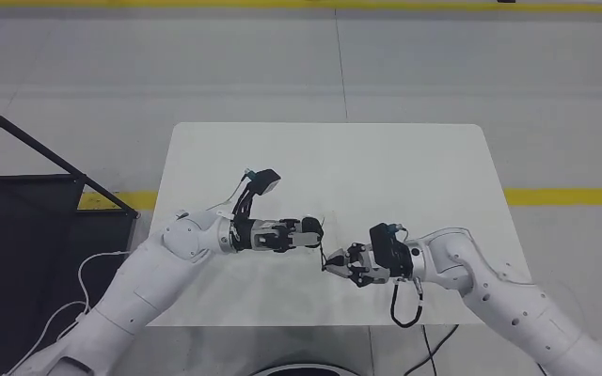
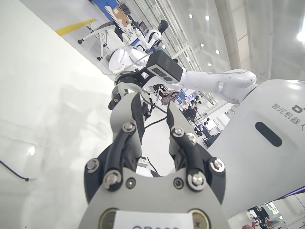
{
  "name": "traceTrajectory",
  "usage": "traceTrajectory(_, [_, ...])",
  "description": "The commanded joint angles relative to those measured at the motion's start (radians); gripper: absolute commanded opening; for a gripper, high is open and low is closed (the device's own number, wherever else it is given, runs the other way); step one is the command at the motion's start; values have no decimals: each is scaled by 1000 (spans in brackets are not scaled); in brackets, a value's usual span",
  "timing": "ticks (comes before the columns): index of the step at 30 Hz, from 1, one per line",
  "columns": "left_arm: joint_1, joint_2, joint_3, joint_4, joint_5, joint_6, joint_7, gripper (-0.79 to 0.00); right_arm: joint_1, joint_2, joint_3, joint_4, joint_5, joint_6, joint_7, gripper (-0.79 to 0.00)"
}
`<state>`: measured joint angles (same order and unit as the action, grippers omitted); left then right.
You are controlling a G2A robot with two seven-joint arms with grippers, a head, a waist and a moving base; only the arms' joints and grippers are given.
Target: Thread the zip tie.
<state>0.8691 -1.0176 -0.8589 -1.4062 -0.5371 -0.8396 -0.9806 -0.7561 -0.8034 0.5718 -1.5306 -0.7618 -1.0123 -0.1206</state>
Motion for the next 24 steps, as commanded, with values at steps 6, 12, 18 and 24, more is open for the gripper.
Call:
traceTrajectory(6, [-8, 8, 14, 4, -15, -8, 8, -502, 0, -1, -1, -5, 6, 0, 15, -785])
traceTrajectory(12, [-17, 13, 26, 9, -20, -11, 11, -576, 2, -1, -3, -7, 11, 0, 24, -785])
traceTrajectory(18, [-25, 17, 38, 13, -24, -17, 17, -785, 5, 0, -8, -8, 18, 0, 33, -785])
traceTrajectory(24, [-33, 21, 48, 18, -22, -23, 23, -785, 11, 1, -14, -9, 26, 0, 42, -785])
